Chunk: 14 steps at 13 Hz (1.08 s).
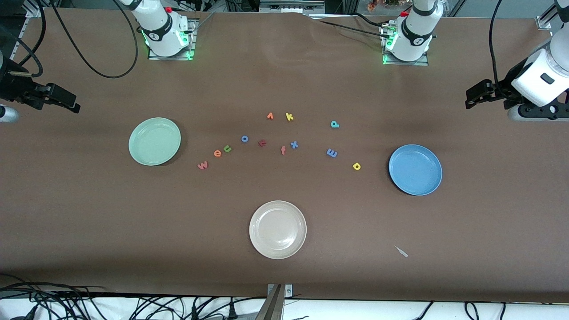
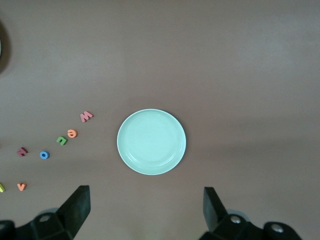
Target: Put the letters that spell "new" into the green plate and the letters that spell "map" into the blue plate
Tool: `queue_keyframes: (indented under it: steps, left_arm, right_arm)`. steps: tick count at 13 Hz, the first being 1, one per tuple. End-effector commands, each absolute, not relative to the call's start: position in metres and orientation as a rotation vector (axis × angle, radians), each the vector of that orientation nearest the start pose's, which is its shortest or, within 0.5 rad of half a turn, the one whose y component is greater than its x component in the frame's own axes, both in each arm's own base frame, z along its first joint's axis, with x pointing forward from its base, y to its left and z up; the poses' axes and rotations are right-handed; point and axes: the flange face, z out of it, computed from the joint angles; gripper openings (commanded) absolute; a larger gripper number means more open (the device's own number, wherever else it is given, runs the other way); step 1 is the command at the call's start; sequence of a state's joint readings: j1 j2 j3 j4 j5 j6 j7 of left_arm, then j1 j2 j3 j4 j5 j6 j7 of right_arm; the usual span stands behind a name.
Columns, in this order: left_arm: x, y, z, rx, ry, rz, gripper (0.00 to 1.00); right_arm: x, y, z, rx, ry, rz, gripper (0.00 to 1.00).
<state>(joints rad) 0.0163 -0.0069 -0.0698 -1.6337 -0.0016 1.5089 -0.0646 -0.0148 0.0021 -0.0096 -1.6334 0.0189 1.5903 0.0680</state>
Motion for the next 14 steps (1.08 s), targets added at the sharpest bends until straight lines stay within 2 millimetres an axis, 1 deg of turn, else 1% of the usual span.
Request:
queue_keyframes:
  steps: [1, 5, 6, 7, 14]
  left_arm:
    - [0.544, -0.023, 0.595, -3.108, 0.000, 0.170, 1.00]
    - [0.544, -0.021, 0.595, -3.109, -0.007, 0.168, 1.00]
    - [0.544, -0.015, 0.595, -3.109, -0.024, 0.168, 1.00]
    - [0.544, -0.014, 0.595, -3.109, -0.026, 0.168, 1.00]
    - [0.544, -0.013, 0.595, -3.109, -0.031, 0.168, 1.00]
  right_arm:
    - [0.554, -0.013, 0.600, -3.112, 0.140, 0.077, 1.00]
    - [0.554, -0.013, 0.600, -3.112, 0.142, 0.080, 1.00]
    - [0.554, -0.013, 0.600, -3.112, 0.142, 0.080, 1.00]
    - [0.554, -0.013, 0.600, -3.112, 0.140, 0.080, 1.00]
    - [0.554, -0.013, 0.600, -3.112, 0.142, 0.080, 1.00]
